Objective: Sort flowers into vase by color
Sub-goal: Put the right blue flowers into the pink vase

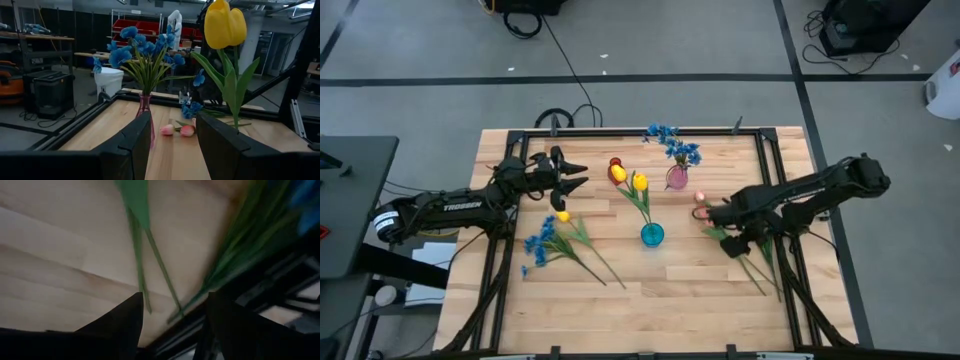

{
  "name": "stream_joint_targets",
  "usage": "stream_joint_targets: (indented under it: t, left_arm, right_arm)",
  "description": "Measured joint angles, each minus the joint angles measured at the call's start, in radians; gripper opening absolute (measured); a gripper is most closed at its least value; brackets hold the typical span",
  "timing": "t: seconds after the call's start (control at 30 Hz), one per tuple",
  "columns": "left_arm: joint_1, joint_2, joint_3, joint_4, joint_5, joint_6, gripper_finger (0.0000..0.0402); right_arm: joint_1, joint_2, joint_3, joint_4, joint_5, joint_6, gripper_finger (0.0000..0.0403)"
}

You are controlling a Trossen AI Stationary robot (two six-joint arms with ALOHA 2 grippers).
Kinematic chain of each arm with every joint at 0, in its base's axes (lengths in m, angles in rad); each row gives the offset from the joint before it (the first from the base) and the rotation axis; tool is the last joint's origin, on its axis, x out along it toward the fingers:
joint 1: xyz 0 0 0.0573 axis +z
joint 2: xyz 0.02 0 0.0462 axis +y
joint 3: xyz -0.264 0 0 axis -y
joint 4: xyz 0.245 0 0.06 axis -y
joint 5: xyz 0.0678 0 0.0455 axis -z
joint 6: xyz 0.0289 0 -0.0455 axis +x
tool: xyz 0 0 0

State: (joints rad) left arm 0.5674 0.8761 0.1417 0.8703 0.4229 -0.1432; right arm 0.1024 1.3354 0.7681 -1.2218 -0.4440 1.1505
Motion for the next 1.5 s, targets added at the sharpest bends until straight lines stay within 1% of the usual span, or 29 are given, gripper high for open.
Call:
stream_joint_targets:
  t: [0.2,0.33,0.4,0.53,0.63,0.7,0.9,1.27,1.4,1.5]
  left_arm:
    - [0.0,0.0,0.0,-0.003,0.002,0.0,0.0163]
    - [0.0,0.0,0.0,-0.006,0.002,0.0,0.0163]
    - [0.0,0.0,0.0,-0.008,0.002,0.0,0.0163]
    - [0.0,0.0,0.0,-0.02,0.002,0.0,0.0163]
    - [0.0,0.0,0.0,-0.033,0.002,0.0,0.0163]
    - [0.0,0.0,0.0,-0.034,0.002,0.0,0.0163]
    - [0.0,0.0,0.0,-0.032,0.002,0.0,0.0163]
    - [0.0,0.0,0.0,-0.03,0.002,-0.003,0.0163]
    - [0.0,0.0,0.0,-0.03,0.002,-0.003,0.0163]
    - [0.0,0.0,0.0,-0.029,0.002,-0.002,0.0163]
  right_arm:
    - [0.123,0.0,-0.066,0.062,-0.077,0.17,0.0228]
    - [0.179,0.001,-0.104,0.11,-0.084,0.259,0.0225]
    - [0.2,0.001,-0.12,0.129,-0.097,0.292,0.0214]
    - [0.237,0.001,-0.149,0.146,-0.128,0.324,0.0179]
    - [0.263,0.001,-0.175,0.15,-0.129,0.342,0.0153]
    - [0.277,0.001,-0.188,0.183,-0.13,0.356,0.0139]
    - [0.304,0.001,-0.245,0.271,-0.135,0.433,0.0113]
    - [0.358,0.008,-0.266,0.275,-0.134,0.542,0.0114]
    - [0.369,0.038,-0.267,0.276,-0.158,0.56,0.0114]
    - [0.369,0.072,-0.267,0.321,-0.16,0.561,0.0114]
